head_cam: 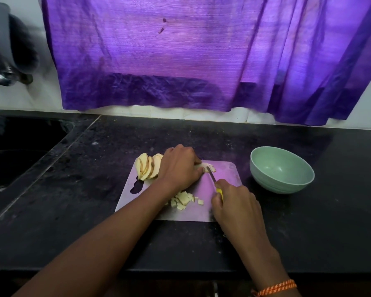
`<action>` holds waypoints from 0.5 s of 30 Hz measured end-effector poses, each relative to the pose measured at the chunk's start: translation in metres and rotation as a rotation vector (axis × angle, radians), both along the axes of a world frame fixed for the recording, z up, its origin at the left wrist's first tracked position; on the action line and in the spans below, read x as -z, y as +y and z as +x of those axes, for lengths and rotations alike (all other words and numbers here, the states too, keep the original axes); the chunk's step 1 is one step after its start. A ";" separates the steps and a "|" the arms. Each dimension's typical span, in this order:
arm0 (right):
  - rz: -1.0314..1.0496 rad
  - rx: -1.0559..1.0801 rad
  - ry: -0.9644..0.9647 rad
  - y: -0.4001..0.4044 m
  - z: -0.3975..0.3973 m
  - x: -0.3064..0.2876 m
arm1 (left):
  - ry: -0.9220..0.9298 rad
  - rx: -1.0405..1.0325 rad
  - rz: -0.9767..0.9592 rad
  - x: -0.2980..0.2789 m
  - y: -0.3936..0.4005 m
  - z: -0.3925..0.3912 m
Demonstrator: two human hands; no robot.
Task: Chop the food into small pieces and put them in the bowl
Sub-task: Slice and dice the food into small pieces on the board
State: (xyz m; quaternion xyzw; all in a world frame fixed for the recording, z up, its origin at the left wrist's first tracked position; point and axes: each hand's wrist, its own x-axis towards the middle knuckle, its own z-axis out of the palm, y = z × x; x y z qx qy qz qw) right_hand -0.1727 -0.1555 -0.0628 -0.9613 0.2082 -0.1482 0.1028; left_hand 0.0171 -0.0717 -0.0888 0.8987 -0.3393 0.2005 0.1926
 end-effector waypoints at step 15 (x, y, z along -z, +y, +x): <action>0.065 -0.018 -0.150 0.000 0.017 -0.001 | 0.038 0.034 -0.048 -0.005 0.014 0.000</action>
